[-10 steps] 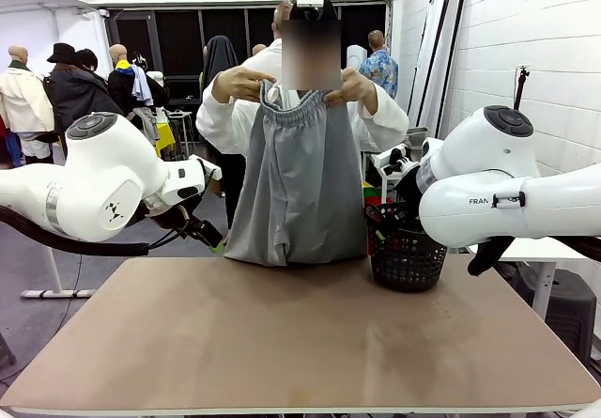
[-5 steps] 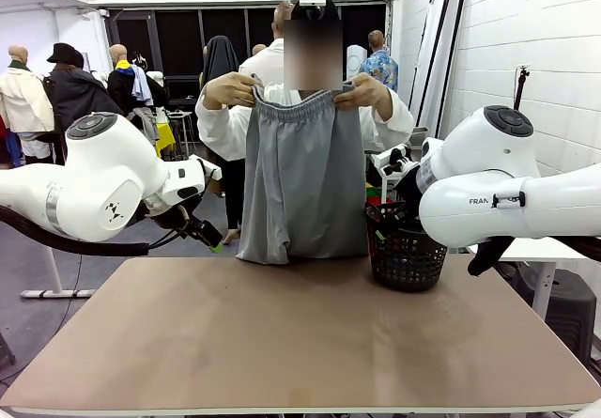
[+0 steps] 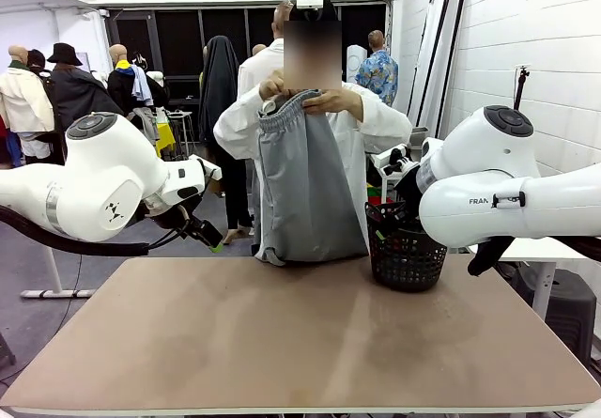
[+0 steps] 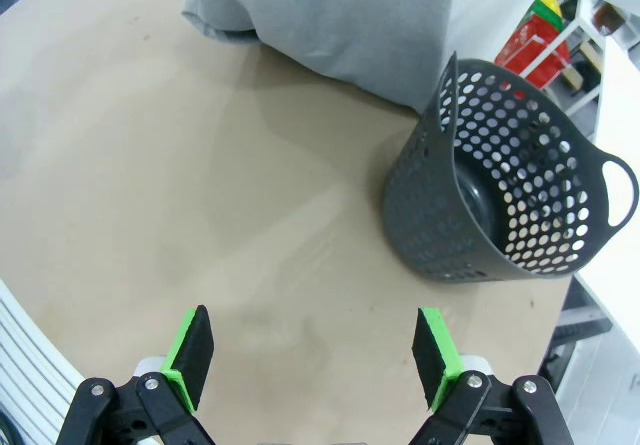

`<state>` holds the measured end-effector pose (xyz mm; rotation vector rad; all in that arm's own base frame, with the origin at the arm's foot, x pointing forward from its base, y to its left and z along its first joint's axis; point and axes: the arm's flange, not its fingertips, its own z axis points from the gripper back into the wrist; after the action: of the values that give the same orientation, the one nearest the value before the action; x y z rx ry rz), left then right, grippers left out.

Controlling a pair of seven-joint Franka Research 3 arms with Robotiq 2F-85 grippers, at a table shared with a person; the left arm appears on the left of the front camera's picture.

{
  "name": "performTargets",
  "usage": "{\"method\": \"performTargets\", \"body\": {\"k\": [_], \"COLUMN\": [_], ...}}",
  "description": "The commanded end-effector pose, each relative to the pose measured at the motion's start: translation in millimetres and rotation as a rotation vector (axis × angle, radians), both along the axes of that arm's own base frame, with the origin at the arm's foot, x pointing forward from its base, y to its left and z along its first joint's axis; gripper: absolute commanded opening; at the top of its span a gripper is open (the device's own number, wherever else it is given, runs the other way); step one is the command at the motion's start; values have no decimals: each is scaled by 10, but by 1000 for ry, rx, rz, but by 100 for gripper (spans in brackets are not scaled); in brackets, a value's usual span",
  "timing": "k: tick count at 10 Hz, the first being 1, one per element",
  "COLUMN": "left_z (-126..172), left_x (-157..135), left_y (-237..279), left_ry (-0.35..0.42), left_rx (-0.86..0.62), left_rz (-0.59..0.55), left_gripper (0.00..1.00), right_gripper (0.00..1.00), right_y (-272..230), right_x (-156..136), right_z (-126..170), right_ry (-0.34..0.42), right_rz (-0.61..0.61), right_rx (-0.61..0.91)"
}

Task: Fold the training pants.
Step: Grab both ends of the Training pants handed by a person.

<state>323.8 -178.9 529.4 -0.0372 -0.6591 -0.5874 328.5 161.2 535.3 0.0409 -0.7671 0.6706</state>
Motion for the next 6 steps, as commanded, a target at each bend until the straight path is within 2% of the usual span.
{"method": "performTargets", "body": {"k": [1,6], "left_z": [6,6], "left_x": [-2,-2], "left_y": [-2,-2], "left_ry": [-5,-5], "left_rx": [-2,-2], "left_rz": [0,0], "left_gripper": [100,100], "right_gripper": [100,100], "right_y": [2,2], "right_x": [-1,-1], "right_z": [0,0], "right_ry": [0,0], "right_rz": [2,2], "right_rx": [0,0]}}
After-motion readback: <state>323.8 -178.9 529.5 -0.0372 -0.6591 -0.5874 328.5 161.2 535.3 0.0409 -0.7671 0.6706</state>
